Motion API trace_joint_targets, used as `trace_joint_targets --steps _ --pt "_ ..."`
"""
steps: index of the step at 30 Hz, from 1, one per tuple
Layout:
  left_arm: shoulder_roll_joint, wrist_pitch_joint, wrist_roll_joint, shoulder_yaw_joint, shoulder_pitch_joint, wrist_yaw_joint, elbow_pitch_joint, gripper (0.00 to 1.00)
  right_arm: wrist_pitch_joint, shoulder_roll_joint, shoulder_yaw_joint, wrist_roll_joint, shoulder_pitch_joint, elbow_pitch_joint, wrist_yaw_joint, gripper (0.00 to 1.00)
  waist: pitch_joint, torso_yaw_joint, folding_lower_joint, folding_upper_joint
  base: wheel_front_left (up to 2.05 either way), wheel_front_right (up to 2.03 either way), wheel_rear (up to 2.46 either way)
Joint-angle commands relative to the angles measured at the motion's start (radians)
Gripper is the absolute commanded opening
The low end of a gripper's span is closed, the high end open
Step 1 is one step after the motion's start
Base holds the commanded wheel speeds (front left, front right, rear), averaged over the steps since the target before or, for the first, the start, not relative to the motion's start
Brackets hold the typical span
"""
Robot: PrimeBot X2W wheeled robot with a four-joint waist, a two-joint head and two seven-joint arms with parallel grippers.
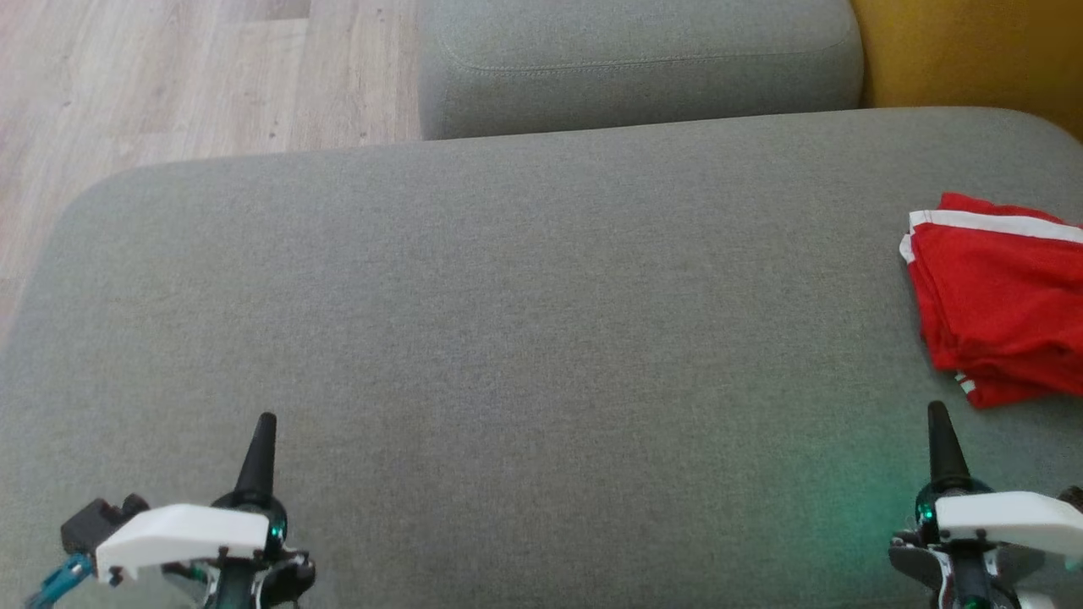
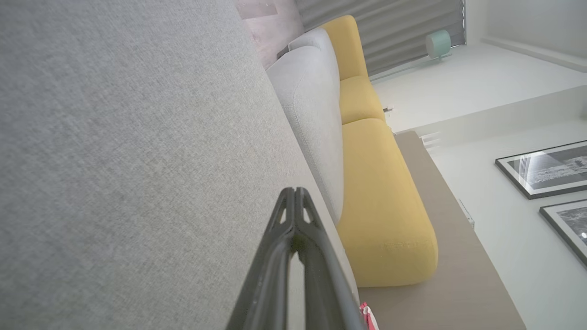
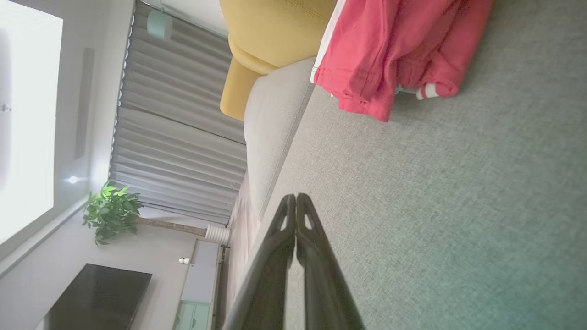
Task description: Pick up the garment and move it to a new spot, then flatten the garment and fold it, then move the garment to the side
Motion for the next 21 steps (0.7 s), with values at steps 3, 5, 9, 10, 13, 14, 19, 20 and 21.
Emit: trace_joint_targets --steps 3,5,9,10,13,14,19,20,21 --pt "0.017 0.017 -0.057 0.046 -0.062 -0.017 -0.027 0.00 0.014 -0.005 0.010 0.065 -0.066 -0.042 0.006 0.00 0.001 -0.001 0.0000 0.0000 0.00 0.00 0.00" --pt "0.016 0.023 -0.080 0.052 -0.067 -0.021 -0.027 0.00 0.020 -0.005 0.009 0.091 -0.069 -0.045 0.006 0.00 0.002 -0.001 0.0000 0.0000 0.00 0.00 0.00" --pt "0.016 0.035 -0.125 0.062 -0.076 -0.028 -0.025 0.00 0.031 -0.006 0.005 0.141 -0.076 -0.050 0.006 0.00 0.003 -0.002 0.0000 0.0000 0.00 0.00 0.00" --pt "0.016 0.037 -0.136 0.065 -0.078 -0.030 -0.025 0.00 0.034 -0.006 0.005 0.154 -0.077 -0.051 0.006 0.00 0.003 -0.002 0.0000 0.0000 0.00 0.00 0.00" --pt "0.016 0.043 -0.158 0.070 -0.083 -0.033 -0.024 0.00 0.040 -0.006 0.003 0.179 -0.080 -0.053 0.006 0.00 0.004 -0.002 0.0000 0.0000 0.00 0.00 0.00" --pt "0.016 0.046 -0.170 0.073 -0.085 -0.035 -0.024 0.00 0.043 -0.006 0.002 0.191 -0.082 -0.055 0.006 0.00 0.004 -0.002 0.0000 0.0000 0.00 0.00 0.00" --pt "0.016 0.061 -0.226 0.087 -0.096 -0.044 -0.022 0.00 0.057 -0.006 -0.002 0.254 -0.090 -0.061 0.006 0.00 0.005 -0.003 0.0000 0.0000 0.00 0.00 0.00" --pt "0.015 0.064 -0.237 0.089 -0.099 -0.046 -0.022 0.00 0.060 -0.006 -0.003 0.267 -0.092 -0.062 0.006 0.00 0.005 -0.003 0.0000 0.0000 0.00 0.00 0.00" --pt "0.015 0.067 -0.249 0.092 -0.101 -0.048 -0.022 0.00 0.063 -0.006 -0.004 0.280 -0.093 -0.063 0.007 0.00 0.006 -0.003 0.0000 0.0000 0.00 0.00 0.00"
